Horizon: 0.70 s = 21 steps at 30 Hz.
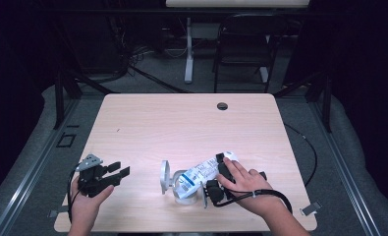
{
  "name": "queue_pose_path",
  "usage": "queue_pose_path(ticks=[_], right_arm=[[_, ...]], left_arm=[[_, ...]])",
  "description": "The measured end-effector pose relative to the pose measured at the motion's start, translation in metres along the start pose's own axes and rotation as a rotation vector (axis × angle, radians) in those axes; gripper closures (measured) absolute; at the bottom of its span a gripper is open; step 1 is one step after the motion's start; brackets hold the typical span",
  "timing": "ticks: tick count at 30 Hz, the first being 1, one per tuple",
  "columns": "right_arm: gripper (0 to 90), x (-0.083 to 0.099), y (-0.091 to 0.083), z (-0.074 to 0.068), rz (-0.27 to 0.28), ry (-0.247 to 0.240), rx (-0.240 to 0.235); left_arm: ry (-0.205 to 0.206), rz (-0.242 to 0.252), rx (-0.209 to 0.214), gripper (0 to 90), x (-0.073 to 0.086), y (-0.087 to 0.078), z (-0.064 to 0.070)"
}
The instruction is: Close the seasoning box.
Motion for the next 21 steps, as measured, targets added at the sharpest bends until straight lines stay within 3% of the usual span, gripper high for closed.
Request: queue_pose_path(ticks=[21], right_arm=[[43.1, 0.0033, -0.0011, 0.0026, -0.01, -0.03, 0.015]], left_arm=[[-0.003, -0.002, -0.004, 51.6, 0.0008, 0.0003, -0.0009]])
Point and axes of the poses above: each handheld gripper's, and its own axes: y roughly forward along the jaws, x roughly out of its underside, z roughly to its right, the point moved 7 cm from there along y, roughly forward along the jaws, and after that the axes turned 14 degrees about y, right-handed, at the moved point
